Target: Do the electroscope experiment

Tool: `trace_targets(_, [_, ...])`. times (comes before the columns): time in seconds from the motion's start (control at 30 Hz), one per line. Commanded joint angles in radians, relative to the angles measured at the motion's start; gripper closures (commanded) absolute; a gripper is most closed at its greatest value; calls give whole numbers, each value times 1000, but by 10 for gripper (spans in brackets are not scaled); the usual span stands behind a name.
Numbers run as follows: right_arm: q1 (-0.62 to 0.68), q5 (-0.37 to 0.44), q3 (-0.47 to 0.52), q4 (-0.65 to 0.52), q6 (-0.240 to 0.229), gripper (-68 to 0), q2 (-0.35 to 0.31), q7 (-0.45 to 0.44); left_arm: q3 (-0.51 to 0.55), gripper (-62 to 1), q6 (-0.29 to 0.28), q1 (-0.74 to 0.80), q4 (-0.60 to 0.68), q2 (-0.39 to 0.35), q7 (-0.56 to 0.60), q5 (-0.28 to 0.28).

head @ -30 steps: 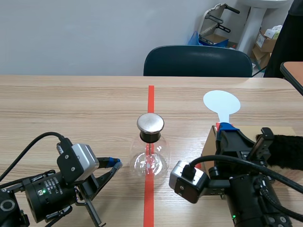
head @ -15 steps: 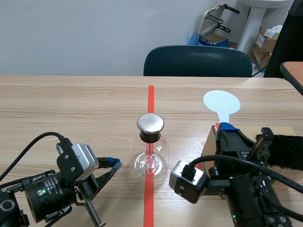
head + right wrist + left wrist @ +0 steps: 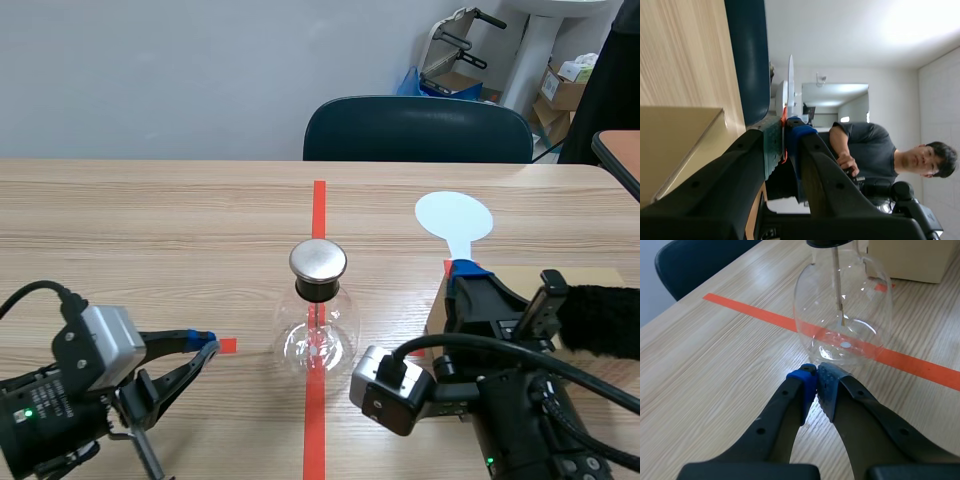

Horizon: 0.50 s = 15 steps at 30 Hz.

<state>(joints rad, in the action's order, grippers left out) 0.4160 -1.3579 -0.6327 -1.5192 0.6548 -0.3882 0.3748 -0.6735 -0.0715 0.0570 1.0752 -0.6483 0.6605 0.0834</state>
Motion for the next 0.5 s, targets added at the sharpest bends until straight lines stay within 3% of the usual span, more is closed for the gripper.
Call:
trace_targets(0.0, [-3, 6, 35, -19, 30, -17, -2, -23, 8, -114, -2, 27, 46, -27, 45, 19])
trace_targets(0.2, [106, 30, 162, -104, 47, -17, 0, -156, 8, -187, -8, 115, 121, -126, 151, 80])
trace_targets(0.37, [230, 42, 277, -170, 128, -17, 0, -259, 8, -281, -9, 204, 180, -204, 235, 81])
trace_targets(0.47, [303, 55, 342, -192, 128, -17, 0, -309, 8, -305, -9, 261, 210, -253, 278, 82])
